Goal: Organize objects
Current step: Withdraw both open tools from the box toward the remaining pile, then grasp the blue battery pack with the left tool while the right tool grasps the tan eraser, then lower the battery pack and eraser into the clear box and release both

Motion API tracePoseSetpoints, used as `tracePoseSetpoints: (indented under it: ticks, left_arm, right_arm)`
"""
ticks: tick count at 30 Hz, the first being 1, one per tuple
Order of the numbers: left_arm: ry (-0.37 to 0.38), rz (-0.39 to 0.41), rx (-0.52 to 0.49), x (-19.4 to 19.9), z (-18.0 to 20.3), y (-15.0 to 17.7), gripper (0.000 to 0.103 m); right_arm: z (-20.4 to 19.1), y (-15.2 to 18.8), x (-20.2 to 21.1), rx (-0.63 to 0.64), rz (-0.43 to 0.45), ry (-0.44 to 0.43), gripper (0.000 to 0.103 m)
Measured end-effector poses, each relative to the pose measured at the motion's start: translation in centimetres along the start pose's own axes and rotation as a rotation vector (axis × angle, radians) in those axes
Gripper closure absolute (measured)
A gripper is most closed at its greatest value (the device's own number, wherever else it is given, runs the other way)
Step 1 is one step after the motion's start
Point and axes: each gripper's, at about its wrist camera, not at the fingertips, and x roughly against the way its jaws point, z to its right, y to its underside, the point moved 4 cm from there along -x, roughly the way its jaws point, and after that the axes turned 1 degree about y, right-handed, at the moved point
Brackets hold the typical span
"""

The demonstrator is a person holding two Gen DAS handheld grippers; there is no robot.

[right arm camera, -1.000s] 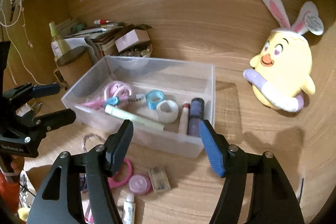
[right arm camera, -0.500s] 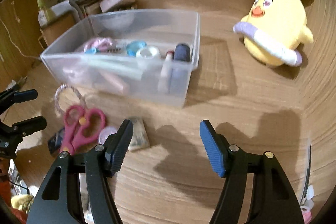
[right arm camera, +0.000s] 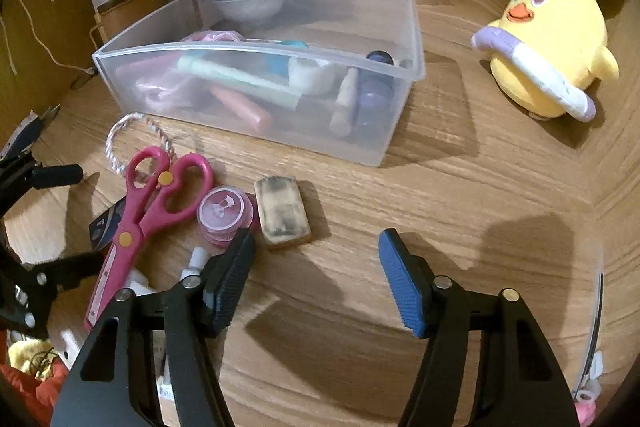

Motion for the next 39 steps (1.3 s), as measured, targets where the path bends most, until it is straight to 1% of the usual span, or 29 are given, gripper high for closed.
tracePoseSetpoints:
  ticks: [3,7,8,9,10,11,13,15,17,24,30,35,39]
  left_arm:
    - [-0.005,0.003,-0.004,-0.3,0.2,-0.3,0.017]
    - [-0.002,0.018,0.003,-0.4,0.3,-0.9,0.032]
    - [-0.003,0.022,0.004,-0.5,0.3,-0.9,0.034]
    - [-0.005,0.029,0.005,-0.4,0.2,-1.0,0.040]
    - [-0.005,0.036,0.005,-0.2,0.1,-0.9,0.047]
    - [-0.006,0.040,0.006,-0.2,0.0,-0.9,0.051]
    - [-0.008,0.048,0.006,0.0,-0.2,-0.9,0.069]
    - [-0.006,0.051,0.014,0.1,-0.5,-0.8,0.076]
    - [0.011,0.055,0.033,0.2,-0.9,-0.8,0.076]
    - [-0.002,0.080,0.105,1.0,-2.6,-0.7,0.076]
    - [-0.032,0.162,0.162,3.9,-4.5,-1.6,0.076]
    - [-0.048,0.230,0.167,6.0,-5.2,-2.9,0.076]
    - [-0.047,0.279,0.164,7.4,-5.4,-4.4,0.076]
  right_arm:
    - [-0.1,-0.5,-0.3,0.012,-0.002,-0.009,0.058]
    - [-0.4,-1.1,-0.6,0.026,0.001,-0.028,0.070]
    - [-0.5,-1.2,-0.7,0.030,0.003,-0.030,0.075]
    - [-0.6,-1.3,-0.7,0.033,0.006,-0.032,0.080]
    - [-0.7,-1.3,-0.7,0.034,0.007,-0.034,0.081]
    - [-0.8,-1.3,-0.7,0.033,0.009,-0.035,0.081]
    - [-0.8,-1.3,-0.7,0.026,0.015,-0.036,0.081]
    - [-0.7,-1.3,-0.7,0.010,0.017,-0.041,0.081]
    - [-0.5,-1.3,-0.6,-0.007,0.021,-0.047,0.081]
    - [0.5,-1.4,1.0,-0.058,0.063,-0.052,0.081]
    - [1.4,-2.3,3.1,-0.086,0.121,-0.049,0.081]
    - [1.9,-3.5,4.8,-0.099,0.173,-0.053,0.081]
    - [1.8,-4.8,6.3,-0.099,0.223,-0.059,0.081]
